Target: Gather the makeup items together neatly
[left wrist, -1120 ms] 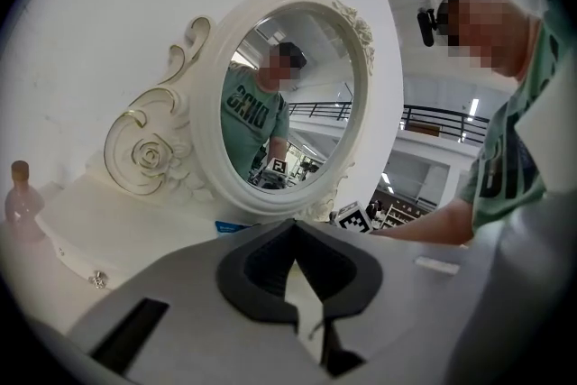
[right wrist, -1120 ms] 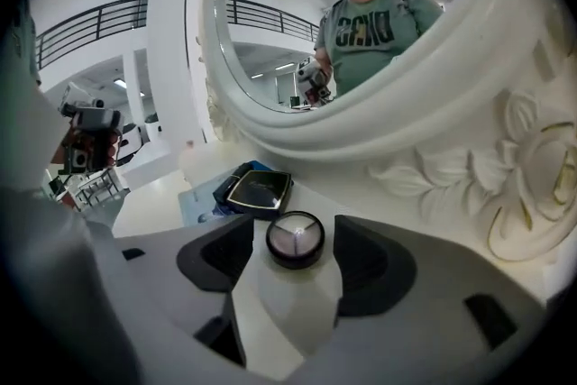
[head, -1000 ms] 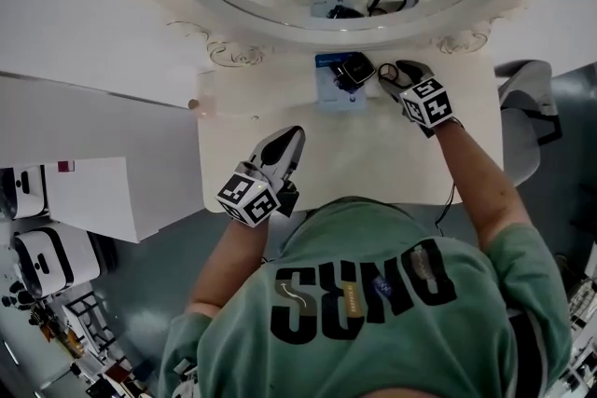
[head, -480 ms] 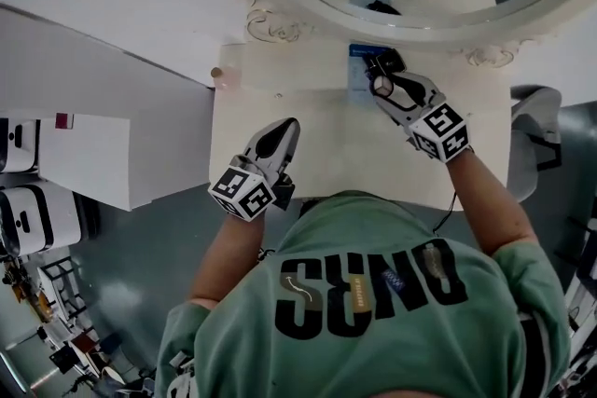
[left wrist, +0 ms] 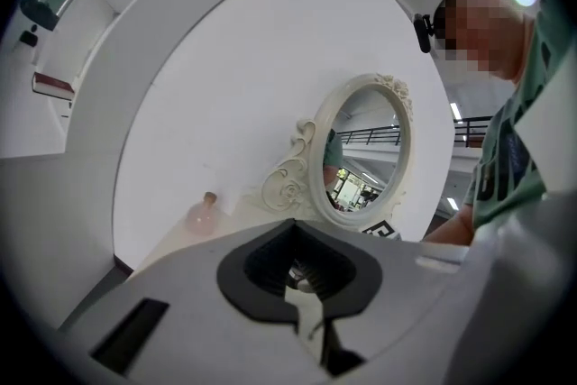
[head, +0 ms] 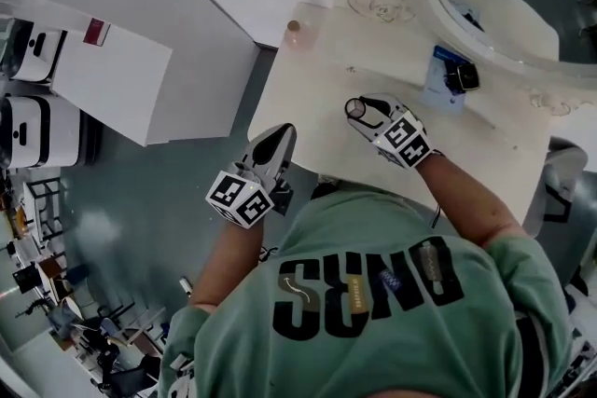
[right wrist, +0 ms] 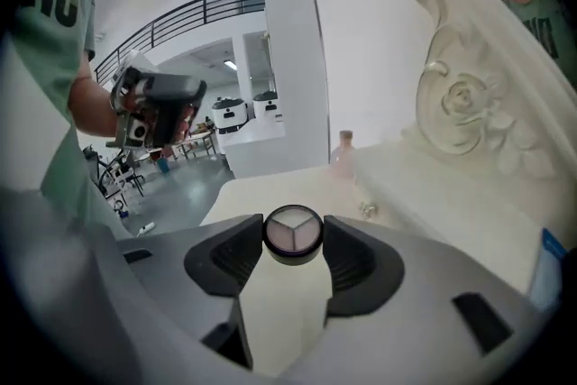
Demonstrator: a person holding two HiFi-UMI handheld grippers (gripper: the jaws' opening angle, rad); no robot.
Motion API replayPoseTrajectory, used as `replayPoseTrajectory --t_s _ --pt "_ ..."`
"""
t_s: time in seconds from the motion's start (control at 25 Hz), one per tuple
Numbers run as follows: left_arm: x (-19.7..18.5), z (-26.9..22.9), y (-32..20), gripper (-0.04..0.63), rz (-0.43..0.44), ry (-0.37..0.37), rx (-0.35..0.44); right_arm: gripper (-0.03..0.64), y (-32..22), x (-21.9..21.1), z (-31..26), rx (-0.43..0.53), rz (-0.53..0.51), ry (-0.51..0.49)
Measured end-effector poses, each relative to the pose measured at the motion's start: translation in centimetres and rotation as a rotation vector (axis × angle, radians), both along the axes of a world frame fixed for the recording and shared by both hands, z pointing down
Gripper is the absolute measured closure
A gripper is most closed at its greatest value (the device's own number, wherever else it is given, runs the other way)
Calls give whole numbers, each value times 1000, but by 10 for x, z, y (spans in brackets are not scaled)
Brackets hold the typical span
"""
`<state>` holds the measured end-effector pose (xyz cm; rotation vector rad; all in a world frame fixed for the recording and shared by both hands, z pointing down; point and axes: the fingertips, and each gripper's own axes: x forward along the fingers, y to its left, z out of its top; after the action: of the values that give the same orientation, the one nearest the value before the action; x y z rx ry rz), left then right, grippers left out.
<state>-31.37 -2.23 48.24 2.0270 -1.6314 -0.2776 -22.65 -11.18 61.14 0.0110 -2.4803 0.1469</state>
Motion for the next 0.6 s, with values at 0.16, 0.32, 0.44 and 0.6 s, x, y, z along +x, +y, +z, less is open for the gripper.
replayPoseTrajectory --t_s 0.16,0.32,0.44,0.6 --pt "-25 13 27 595 -51 1 -30 414 18 -12 44 2 -42 71" --pt "-32 21 35 595 -61 18 -40 414 20 -5 67 29 -30 106" --pt "-29 22 34 595 -40 20 -38 414 19 4 79 32 -18 146" --pt "-20 22 31 595 -10 12 -40 374 29 8 88 -5 -48 193"
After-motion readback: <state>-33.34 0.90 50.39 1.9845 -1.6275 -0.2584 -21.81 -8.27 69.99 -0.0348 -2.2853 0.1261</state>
